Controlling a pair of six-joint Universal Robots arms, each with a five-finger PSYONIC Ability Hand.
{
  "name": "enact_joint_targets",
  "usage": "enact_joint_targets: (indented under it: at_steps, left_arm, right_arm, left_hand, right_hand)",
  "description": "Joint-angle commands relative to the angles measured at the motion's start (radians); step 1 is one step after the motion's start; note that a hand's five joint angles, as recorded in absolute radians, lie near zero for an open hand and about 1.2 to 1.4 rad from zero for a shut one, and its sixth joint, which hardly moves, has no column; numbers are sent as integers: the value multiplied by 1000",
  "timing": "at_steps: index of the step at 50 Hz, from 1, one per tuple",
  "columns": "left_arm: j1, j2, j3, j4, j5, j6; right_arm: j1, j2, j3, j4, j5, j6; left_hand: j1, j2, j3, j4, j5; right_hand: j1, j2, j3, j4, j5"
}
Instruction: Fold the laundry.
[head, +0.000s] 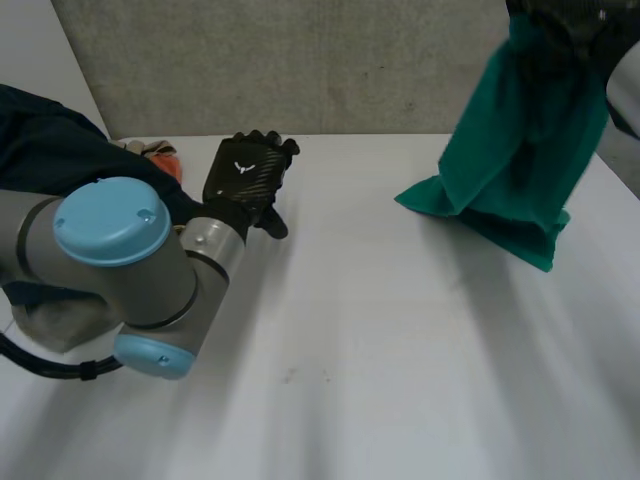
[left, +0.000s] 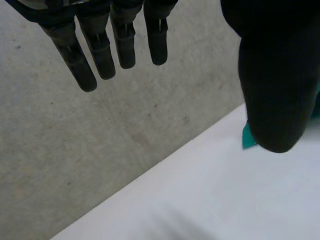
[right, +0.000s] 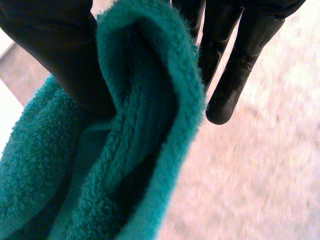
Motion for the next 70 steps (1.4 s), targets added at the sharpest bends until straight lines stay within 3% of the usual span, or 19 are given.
enact_joint_targets:
  at_steps: [1,7,18,19,23,24,30,34,38,44,48,53,64,65,66,67,69,70]
  left_arm:
    - [-5,-99,87,-1,74,-131]
    - [-51,-157,92,0,121,-166]
    - [-94,-239,112,-26,118,-177]
    - [-97,-240,112,-28,117,-177]
    - [-93,-251,121,-31,97,-183]
    - [-90,-251,124,-31,88,-183]
    - [-39,-225,104,-66,28,-169]
    - [8,-66,28,-139,-9,-133]
    - [86,138,-107,-199,-4,-35]
    - [113,289,-244,-261,32,134]
    - [117,281,-267,-298,77,232]
    - [113,153,-198,-313,74,303]
    - [100,85,-117,-348,77,292]
    - [97,76,-109,-341,77,292]
    - [94,65,-102,-334,75,292]
    - [85,47,-85,-325,72,292]
    - [76,33,-69,-321,72,292]
    - [74,28,-65,-321,72,294]
  right_arm:
    - [97,-101,-22,28,8,2]
    - [155,-137,-33,39,26,2]
    - [208,-175,-48,47,68,-1]
    - [208,-175,-48,47,69,-1]
    - [206,-178,-48,48,69,-1]
    - [198,-180,-48,48,72,-1]
    - [189,-165,-24,111,97,-7]
    - [114,-139,31,168,100,-46]
    - [-8,-80,91,211,101,-150]
    - [-92,39,179,309,98,-283]
    - [-90,141,196,343,103,-316]
    - [-90,285,167,344,101,-288]
    - [-95,477,2,243,98,-261]
    - [-96,487,-8,214,97,-255]
    - [-99,497,-13,179,95,-250]
    - [-101,504,-16,107,97,-245]
    - [-101,503,-5,38,98,-242]
    - [-102,500,2,7,101,-242]
  left_hand:
    - [-41,-30,-35,-25,-10]
    - [-41,-30,-35,-25,-10]
    - [12,22,18,28,43]
    - [64,75,70,81,95]
    - [647,658,654,664,679]
    - [1055,1066,1062,1072,1087]
    - [1060,1070,1066,1076,1091]
    - [1060,1070,1066,1076,1091]
    - [1060,1070,1066,1076,1091]
    - [1060,1070,1066,1076,1091]
    - [1060,1070,1066,1076,1091]
    - [1060,1070,1066,1076,1091]
    - [1007,1018,1014,1024,1039]
    - [984,994,990,1000,1015]
    - [963,974,969,980,995]
    - [925,936,931,942,957]
    - [867,877,873,883,898]
    - [826,836,832,842,857]
  right_hand:
    - [442,220,209,206,263]
    - [442,220,209,206,263]
    - [442,220,209,206,263]
    - [442,220,209,206,263]
    - [442,220,209,206,263]
    - [442,220,209,206,263]
    - [442,220,209,206,263]
    - [442,220,209,206,263]
    - [442,220,209,206,263]
    - [442,220,209,206,263]
    - [442,220,209,206,263]
    - [442,220,209,206,263]
    - [442,220,209,206,263]
    - [394,172,160,158,215]
    - [198,-23,-35,-38,19]
    - [-274,-496,-508,-510,-453]
    - [-697,-919,-930,-933,-876]
    - [-780,-1001,-1013,-1016,-959]
